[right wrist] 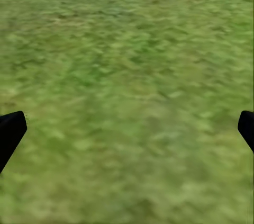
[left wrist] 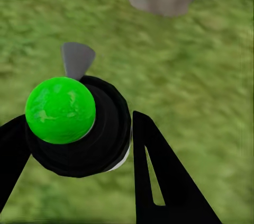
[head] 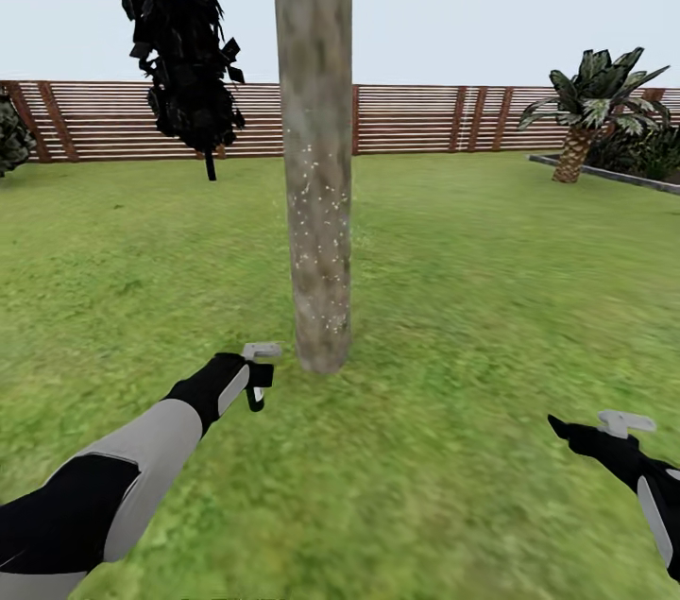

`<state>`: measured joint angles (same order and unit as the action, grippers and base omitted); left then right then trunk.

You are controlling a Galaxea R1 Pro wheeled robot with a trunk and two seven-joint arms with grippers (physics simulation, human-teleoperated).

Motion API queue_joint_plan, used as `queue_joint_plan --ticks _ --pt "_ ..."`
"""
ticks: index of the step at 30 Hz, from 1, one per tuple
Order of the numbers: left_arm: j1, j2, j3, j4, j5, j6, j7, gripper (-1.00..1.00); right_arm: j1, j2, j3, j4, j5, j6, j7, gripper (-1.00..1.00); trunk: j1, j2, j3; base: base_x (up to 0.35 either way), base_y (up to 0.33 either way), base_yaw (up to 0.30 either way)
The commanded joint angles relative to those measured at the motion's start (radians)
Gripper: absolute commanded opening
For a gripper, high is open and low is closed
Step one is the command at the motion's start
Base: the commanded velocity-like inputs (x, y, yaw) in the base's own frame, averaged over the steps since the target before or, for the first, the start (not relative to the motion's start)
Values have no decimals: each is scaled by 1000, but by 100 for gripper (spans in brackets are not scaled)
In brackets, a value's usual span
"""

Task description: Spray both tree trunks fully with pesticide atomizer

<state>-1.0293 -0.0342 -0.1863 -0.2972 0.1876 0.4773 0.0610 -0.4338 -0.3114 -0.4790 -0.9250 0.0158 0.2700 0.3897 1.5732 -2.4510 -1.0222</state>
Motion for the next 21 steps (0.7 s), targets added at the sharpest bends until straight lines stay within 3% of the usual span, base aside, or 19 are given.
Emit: queue_joint_plan --ticks 1,6,9,21 --pt "0 0 0 0 0 0 0 -100 0 0 0 0 0 0 0 100 0 0 0 0 -60 92" --pt "23 0 -1 0 -2 -3 -1 -100 0 1 3 0 1 0 -3 100 0 0 0 0 -12 19" --pt "28 -14 -1 1 -1 -2 0 -100 0 1 3 0 0 0 -3 100 0 0 0 -12 13 1" --pt "54 -20 -1 1 -4 -13 -2 -100 0 1 -7 -6 -8 2 -1 100 0 0 0 -224 217 0"
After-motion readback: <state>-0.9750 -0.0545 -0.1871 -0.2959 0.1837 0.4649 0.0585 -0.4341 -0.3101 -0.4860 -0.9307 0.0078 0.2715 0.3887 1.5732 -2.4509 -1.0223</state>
